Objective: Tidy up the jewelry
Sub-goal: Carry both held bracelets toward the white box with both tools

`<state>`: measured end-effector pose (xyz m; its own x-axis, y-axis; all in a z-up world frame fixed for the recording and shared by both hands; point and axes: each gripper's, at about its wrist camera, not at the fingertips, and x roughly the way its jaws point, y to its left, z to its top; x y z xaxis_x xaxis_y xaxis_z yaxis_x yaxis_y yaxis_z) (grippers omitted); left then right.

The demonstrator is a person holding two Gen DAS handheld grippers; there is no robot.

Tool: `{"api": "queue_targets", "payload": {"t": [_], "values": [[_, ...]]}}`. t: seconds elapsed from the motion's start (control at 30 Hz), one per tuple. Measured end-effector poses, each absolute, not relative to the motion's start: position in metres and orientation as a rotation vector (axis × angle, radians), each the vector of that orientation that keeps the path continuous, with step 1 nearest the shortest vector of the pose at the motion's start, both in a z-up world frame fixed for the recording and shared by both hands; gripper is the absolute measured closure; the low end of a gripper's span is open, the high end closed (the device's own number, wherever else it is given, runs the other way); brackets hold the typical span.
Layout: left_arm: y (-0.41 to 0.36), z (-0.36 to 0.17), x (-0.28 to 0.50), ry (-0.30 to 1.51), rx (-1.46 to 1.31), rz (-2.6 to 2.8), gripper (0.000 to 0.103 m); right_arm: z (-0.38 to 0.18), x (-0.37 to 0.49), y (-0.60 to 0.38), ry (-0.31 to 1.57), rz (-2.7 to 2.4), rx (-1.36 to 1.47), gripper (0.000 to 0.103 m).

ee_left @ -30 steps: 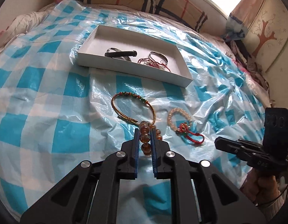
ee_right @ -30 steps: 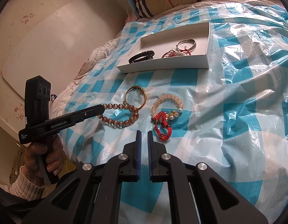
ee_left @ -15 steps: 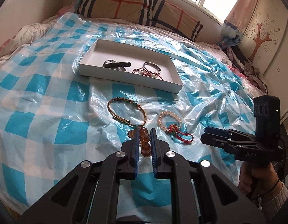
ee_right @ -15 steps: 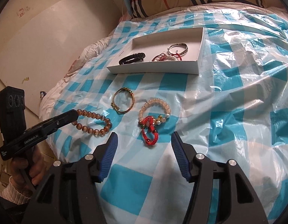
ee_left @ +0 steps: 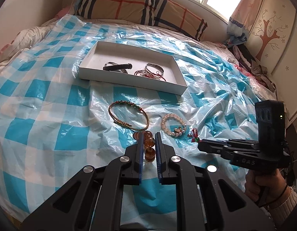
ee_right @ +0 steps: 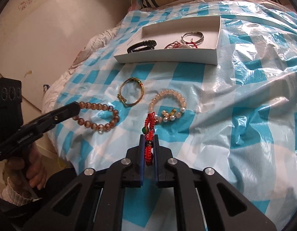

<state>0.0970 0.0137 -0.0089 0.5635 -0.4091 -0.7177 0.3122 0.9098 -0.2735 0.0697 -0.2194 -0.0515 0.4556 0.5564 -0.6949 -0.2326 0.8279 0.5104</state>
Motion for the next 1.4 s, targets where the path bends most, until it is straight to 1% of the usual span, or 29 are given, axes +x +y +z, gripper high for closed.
{"api": "queue_targets", "payload": {"t": [0.1,0.3,0.97,1.4], "values": [[0.013,-0.005,0.094,0.864,-0.11,-0.422,0.092,-0.041,0.055,-0.226,0.931,0.532,0.47,0.094],[0.004,0.009,0.083,0.819,-0.057,-0.42,0.092,-0.026,0.043,-0.22,0.862,0.559,0.56,0.094],[-0.002,0.023,0.073,0.753,0.025,-0.389,0.092,-0.027,0.033,-0.214,0.83,0.485,0.522,0.094],[0.011,0.031,0.081,0.743,-0.03,-0.395,0.092,-0.019,0.034,-0.213,0.821,0.464,0.51,0.094]]}}
